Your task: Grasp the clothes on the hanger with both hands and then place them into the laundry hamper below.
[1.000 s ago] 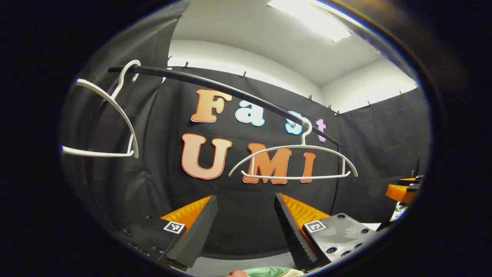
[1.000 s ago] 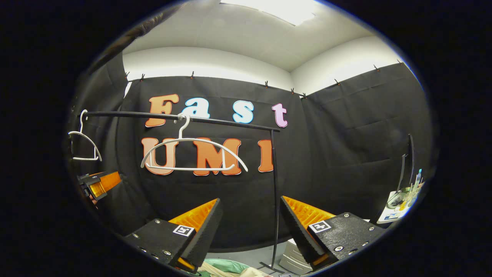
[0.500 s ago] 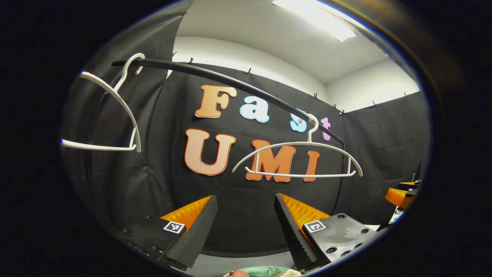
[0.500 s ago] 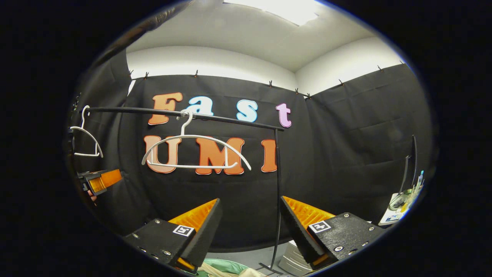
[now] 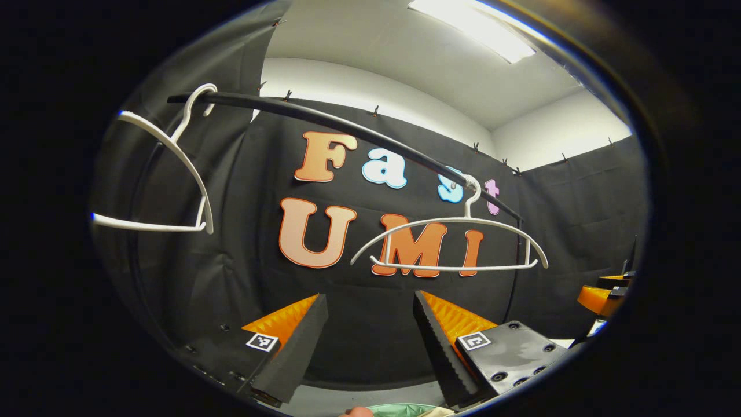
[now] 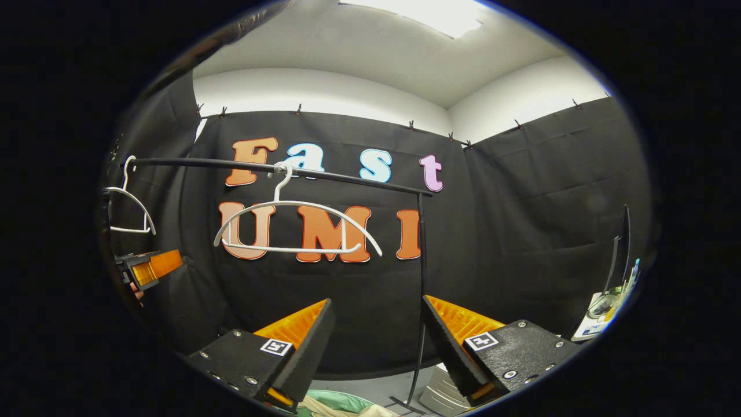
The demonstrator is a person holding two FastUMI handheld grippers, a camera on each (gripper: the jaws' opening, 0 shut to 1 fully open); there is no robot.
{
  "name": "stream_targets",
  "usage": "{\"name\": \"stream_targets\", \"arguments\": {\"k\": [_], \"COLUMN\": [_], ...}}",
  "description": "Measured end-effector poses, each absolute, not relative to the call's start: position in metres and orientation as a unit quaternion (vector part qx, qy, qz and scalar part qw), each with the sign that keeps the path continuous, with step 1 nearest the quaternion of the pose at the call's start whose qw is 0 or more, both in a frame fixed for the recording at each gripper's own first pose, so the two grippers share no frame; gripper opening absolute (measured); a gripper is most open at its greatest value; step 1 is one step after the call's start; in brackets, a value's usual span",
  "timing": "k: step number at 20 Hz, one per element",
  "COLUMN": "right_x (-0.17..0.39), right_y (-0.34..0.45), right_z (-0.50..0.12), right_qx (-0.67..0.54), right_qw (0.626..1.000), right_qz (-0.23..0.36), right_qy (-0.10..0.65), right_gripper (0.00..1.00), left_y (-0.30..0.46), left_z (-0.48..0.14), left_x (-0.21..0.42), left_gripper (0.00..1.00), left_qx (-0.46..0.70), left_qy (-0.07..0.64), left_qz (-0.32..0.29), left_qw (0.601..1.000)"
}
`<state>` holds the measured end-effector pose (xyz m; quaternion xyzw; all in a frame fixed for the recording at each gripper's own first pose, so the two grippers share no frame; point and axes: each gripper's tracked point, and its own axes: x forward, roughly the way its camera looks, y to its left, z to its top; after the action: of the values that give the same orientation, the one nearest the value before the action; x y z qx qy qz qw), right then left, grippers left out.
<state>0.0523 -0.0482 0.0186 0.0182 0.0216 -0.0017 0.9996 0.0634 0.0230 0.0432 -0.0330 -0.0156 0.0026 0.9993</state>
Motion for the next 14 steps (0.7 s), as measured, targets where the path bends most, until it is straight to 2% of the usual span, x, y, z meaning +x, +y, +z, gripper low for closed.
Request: {"name": "stream_targets", "arguments": {"k": [1,3,7,8,9,11,13,14], "right_x": [0.053,0.054,0.05,0.048,0.045,0.043,0.042,0.04], "right_y": [-0.048,-0.048,-0.05,-0.052,-0.054,-0.057,-0.058,-0.058], "right_z": [0.018,0.017,0.017,0.017,0.017,0.014,0.016,0.017], "right_qx": [0.018,0.019,0.019,0.017,0.015,0.009,0.009,0.01], "right_qw": [1.0,1.0,1.0,1.0,1.0,0.999,0.999,0.999], "right_qz": [-0.001,-0.001,-0.007,-0.01,-0.014,-0.021,-0.026,-0.026], "right_qy": [0.023,0.023,0.024,0.023,0.021,0.025,0.025,0.023], "right_gripper": [0.93,0.93,0.93,0.93,0.93,0.93,0.93,0.93], "left_y": [0.023,0.024,0.024,0.023,0.023,0.023,0.024,0.025], "left_z": [0.043,0.043,0.04,0.04,0.04,0.041,0.043,0.044], "left_x": [0.063,0.063,0.064,0.065,0.065,0.066,0.066,0.066], "left_gripper": [0.97,0.94,0.94,0.97,0.94,0.97,0.94,0.97], "left_qx": [-0.034,-0.036,-0.04,-0.042,-0.045,-0.048,-0.048,-0.047], "left_qy": [-0.016,-0.015,-0.012,-0.012,-0.011,-0.011,-0.012,-0.014], "left_qz": [0.003,0.004,0.002,-0.001,-0.004,-0.009,-0.01,-0.01], "left_qw": [0.999,0.999,0.999,0.999,0.999,0.999,0.999,0.999]}}
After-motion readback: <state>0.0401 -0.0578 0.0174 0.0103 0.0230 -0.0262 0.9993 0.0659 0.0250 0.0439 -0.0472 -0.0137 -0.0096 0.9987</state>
